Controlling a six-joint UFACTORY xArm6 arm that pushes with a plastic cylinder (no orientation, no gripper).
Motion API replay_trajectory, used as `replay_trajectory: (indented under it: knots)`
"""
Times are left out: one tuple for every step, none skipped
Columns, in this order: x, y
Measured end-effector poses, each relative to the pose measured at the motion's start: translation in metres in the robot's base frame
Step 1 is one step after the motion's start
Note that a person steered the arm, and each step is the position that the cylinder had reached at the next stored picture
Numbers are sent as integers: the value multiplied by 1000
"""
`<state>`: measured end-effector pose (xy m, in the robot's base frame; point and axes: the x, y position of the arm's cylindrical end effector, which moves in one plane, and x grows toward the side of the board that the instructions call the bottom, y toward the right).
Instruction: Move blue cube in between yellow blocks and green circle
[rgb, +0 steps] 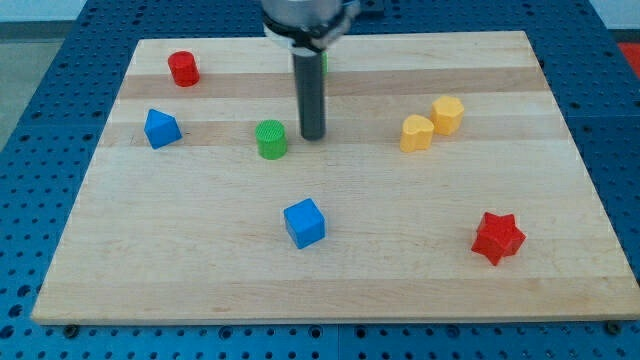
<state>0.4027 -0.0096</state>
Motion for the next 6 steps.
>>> replay_trajectory:
  knots:
    - [24,-12]
    - [82,-81]
    - [148,-69]
    - [145,0]
    - [115,38]
    - [79,61]
